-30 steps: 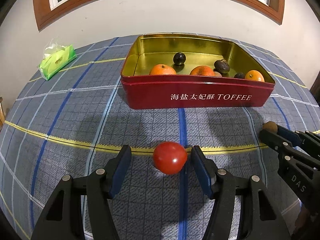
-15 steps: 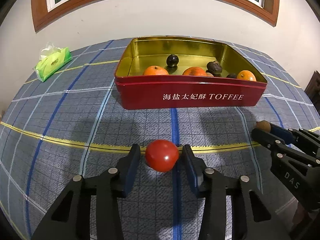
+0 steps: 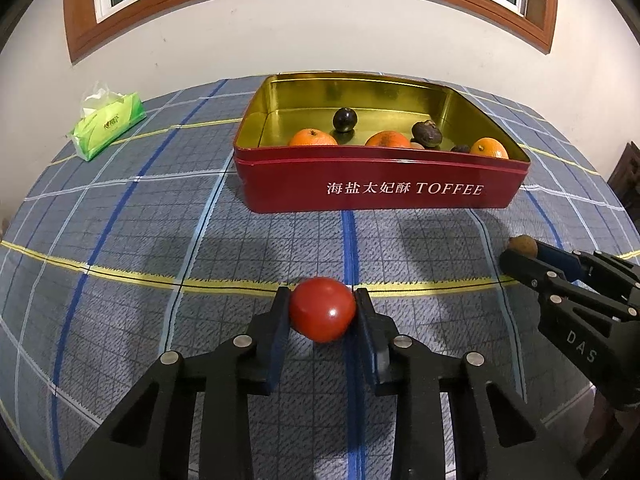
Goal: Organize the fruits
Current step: 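Carry the tomato in the left gripper and kiwi in the right gripper over the tin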
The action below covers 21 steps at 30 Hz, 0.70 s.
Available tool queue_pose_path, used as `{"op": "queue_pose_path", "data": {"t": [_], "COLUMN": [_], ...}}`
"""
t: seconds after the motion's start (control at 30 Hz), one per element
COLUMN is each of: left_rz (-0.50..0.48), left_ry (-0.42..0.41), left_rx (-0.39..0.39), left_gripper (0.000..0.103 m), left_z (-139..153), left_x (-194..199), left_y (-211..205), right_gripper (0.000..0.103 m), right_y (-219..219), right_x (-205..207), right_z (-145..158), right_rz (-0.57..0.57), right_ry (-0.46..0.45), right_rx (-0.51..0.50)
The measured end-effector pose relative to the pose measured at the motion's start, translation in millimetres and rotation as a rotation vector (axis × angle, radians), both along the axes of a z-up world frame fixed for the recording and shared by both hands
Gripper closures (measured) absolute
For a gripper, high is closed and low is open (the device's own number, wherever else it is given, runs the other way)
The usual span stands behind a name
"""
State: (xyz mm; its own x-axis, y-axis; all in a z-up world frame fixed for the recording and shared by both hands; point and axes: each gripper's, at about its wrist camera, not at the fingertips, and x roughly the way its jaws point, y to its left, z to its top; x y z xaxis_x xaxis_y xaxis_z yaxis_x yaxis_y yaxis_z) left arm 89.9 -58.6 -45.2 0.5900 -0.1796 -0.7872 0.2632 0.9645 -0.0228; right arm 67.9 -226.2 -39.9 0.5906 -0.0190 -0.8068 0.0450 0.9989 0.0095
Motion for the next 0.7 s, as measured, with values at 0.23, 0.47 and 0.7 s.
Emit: {"op": "queue_pose_path", "data": {"t": [0.23,0.47,0.7], "left_rz": [0.004,0.010,0.009], "left_ry": [-0.017,-0.017,-0.019], "left_rx": [0.015,0.018,0.020], "left_gripper": [0.071,0.071,0.071], "left_z": [0.0,0.9,0.9], "left_x": [-3.2,-3.2,-3.8], "left_y": [-1.3,-1.4,-1.1], "right_gripper": [0.079,0.079,0.079], "right_y": [-0.1,-0.2,-0.1], "right_x": [0.2,0.3,0.7], "right_z": [-0.4,-0.5,-0.7], "right_rz": [0.000,0.000,0.001], "right_ry": [0.000,0.000,-0.001], "right_rx": [0.001,0.002,0.001]}}
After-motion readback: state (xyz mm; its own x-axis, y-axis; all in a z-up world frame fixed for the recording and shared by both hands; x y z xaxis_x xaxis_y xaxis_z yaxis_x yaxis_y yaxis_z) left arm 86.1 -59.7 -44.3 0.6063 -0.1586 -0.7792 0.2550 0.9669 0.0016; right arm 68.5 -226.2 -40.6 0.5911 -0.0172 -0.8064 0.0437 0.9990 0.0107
